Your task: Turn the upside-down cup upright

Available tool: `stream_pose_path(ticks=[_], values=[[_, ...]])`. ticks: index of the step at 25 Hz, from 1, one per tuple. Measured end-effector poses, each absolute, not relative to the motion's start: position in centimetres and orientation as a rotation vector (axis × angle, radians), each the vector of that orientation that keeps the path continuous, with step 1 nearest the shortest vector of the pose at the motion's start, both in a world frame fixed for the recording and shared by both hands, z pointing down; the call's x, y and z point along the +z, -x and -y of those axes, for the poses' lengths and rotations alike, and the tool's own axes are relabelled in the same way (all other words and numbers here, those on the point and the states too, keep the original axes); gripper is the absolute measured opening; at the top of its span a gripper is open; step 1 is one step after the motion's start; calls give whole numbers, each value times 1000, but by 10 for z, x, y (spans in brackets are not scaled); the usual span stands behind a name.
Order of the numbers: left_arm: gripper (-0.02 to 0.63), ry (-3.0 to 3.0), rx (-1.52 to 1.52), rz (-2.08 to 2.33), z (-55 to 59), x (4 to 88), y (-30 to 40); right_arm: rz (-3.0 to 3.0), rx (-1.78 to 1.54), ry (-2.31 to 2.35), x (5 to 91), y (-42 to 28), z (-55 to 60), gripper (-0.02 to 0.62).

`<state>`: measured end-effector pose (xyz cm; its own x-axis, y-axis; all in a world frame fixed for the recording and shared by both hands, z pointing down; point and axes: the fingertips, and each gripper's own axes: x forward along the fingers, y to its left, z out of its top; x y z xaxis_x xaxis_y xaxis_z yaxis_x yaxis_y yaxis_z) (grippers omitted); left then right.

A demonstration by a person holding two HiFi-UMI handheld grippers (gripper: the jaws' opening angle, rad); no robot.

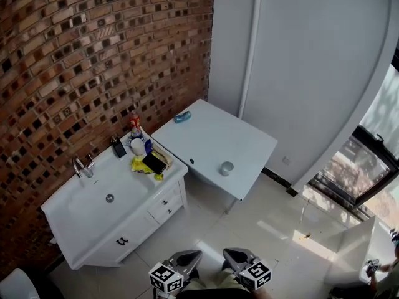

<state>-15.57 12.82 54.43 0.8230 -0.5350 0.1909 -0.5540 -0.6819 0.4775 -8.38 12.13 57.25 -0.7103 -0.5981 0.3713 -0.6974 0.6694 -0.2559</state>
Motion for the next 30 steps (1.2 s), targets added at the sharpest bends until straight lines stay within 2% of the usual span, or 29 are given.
stream_pose_path(ticks=[7,13,30], values=[[15,-2592,97,845,-141,534,180,2623,543,-1067,570,103,-147,-8],[14,-2630,94,943,-150,517,162,2643,522,-1059,551,90,-158,-8],[14,-2654,158,977,-166,510,55,2716,492,-1118,532,-27,-163,-8]])
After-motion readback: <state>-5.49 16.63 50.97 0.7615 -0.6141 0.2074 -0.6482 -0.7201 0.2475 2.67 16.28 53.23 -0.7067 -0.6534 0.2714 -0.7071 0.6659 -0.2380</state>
